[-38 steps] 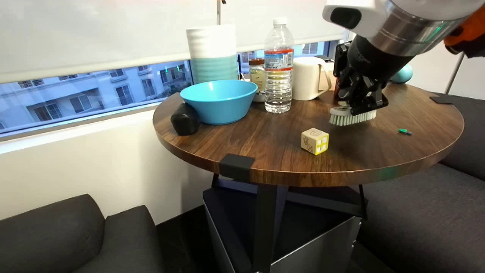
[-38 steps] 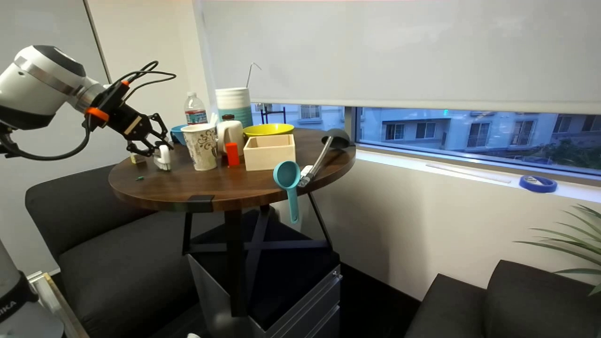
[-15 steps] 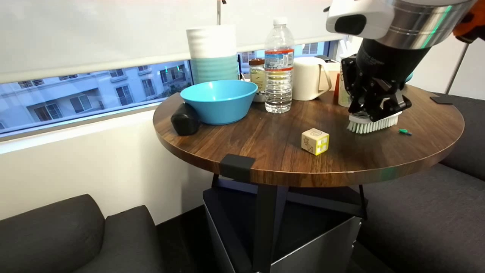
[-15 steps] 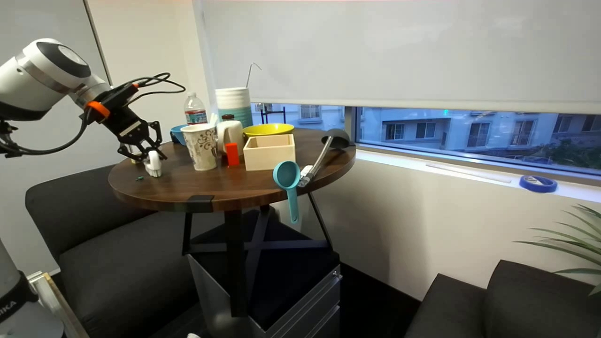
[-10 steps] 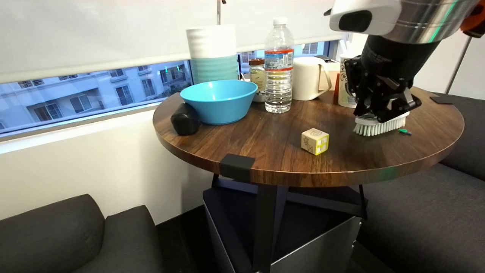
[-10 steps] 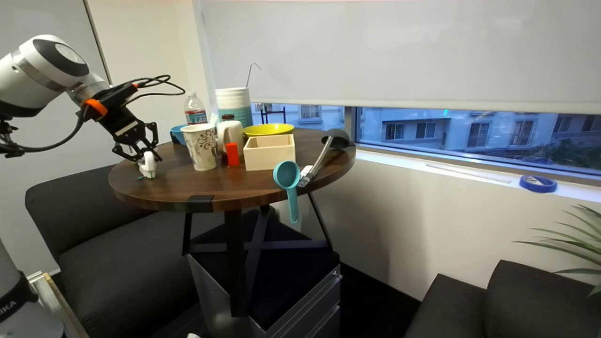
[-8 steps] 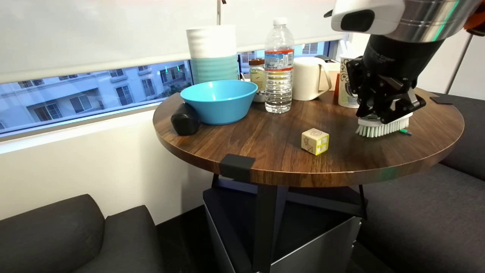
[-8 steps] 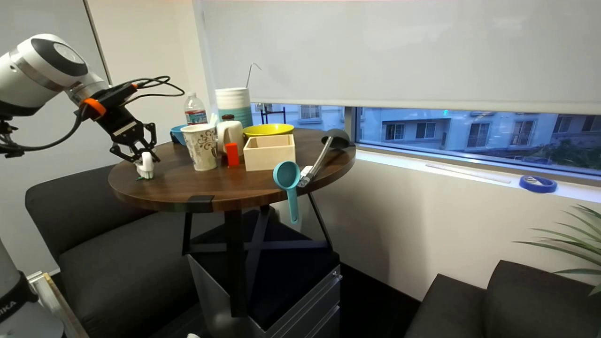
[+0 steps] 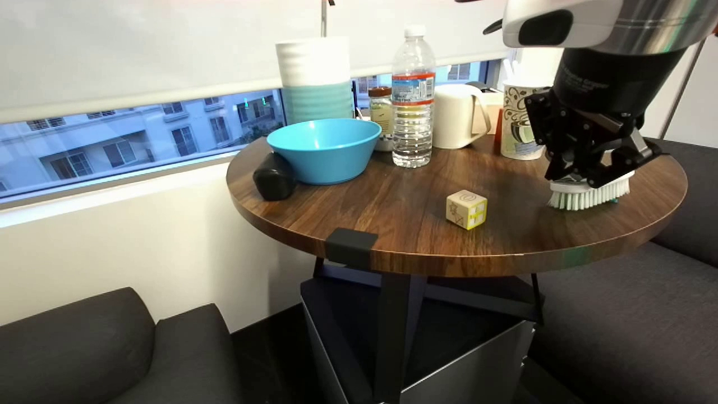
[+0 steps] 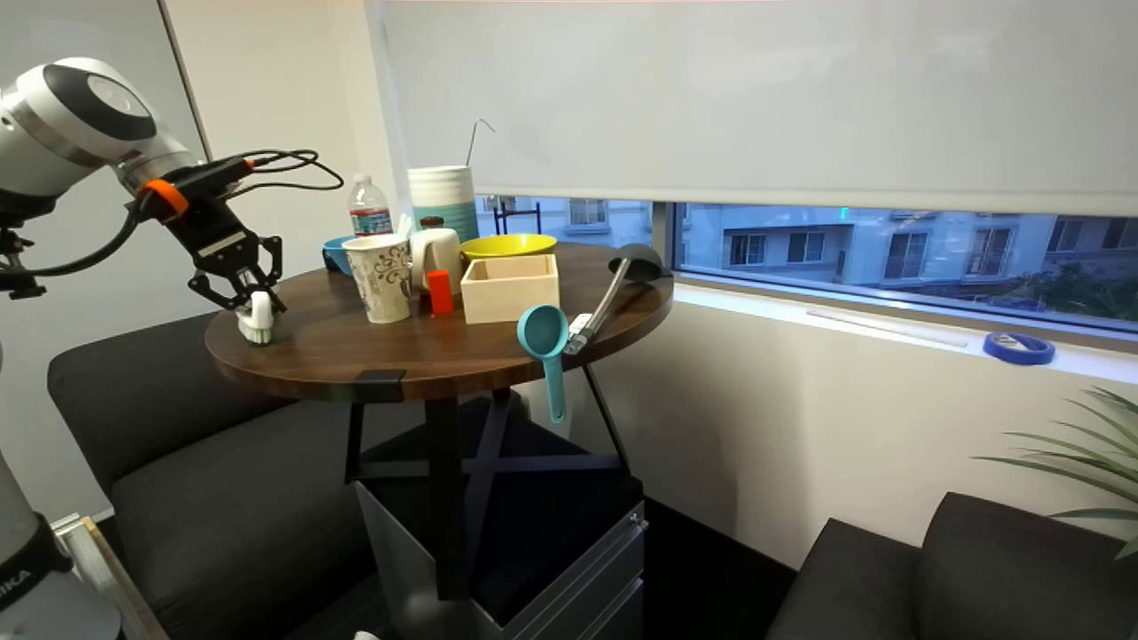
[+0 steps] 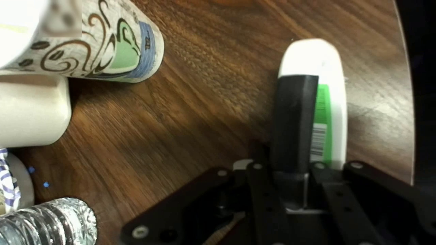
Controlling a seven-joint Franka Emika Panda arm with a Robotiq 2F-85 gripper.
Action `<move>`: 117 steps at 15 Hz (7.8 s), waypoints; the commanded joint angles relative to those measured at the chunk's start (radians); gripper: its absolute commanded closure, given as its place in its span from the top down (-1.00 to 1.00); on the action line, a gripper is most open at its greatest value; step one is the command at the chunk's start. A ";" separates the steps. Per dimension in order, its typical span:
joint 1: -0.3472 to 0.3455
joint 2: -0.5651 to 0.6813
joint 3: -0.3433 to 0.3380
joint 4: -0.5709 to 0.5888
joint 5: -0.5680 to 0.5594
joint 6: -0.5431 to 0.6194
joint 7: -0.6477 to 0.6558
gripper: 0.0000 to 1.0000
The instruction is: Use the brush to sweep the small objects off of the table
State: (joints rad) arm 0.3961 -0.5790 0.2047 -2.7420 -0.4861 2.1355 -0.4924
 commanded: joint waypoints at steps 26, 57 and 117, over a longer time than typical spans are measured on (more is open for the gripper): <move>-0.072 -0.058 0.011 -0.004 -0.260 0.178 0.085 -0.96; 0.002 0.050 -0.043 -0.012 -0.022 0.212 -0.097 -0.96; 0.007 -0.017 -0.097 -0.007 -0.073 0.105 -0.083 -0.96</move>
State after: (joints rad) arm 0.3492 -0.6219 0.1630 -2.7491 -0.5617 2.2378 -0.5891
